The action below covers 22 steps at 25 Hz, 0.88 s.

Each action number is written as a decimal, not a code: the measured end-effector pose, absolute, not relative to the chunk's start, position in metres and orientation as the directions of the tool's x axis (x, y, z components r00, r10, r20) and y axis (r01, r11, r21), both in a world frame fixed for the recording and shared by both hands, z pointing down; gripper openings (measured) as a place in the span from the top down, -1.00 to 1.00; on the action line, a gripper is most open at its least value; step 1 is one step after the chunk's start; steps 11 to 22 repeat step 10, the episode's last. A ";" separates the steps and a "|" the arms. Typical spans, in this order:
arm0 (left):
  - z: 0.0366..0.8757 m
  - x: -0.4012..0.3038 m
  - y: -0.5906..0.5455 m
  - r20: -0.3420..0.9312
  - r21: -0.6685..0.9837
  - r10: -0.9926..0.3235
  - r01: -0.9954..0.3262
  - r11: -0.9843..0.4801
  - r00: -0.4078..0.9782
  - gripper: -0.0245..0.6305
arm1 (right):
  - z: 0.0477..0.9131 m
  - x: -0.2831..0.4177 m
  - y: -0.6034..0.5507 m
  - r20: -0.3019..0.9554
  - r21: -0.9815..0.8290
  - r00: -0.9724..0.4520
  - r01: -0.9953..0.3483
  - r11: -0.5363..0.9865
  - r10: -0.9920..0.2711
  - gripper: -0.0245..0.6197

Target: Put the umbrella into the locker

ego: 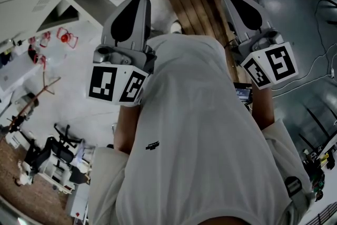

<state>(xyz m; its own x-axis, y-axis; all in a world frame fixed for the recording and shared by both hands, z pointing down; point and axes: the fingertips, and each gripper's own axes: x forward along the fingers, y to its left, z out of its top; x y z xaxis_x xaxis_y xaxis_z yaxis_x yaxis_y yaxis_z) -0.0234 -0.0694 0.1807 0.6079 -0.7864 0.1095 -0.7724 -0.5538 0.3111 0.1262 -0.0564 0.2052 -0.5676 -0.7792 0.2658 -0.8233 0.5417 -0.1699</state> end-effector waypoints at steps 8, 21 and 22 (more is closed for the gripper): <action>0.184 -0.024 -0.064 0.111 0.321 -0.784 -0.769 -0.553 0.611 0.87 | 0.206 0.119 -0.051 0.268 -0.165 -0.580 -0.814 0.557 -0.769 0.94; 0.185 -0.025 -0.063 0.115 0.323 -0.783 -0.768 -0.553 0.612 0.87 | 0.207 0.117 -0.049 0.272 -0.167 -0.581 -0.814 0.557 -0.767 0.94; 0.185 -0.025 -0.063 0.115 0.323 -0.783 -0.768 -0.553 0.612 0.87 | 0.207 0.117 -0.049 0.272 -0.167 -0.581 -0.814 0.557 -0.767 0.94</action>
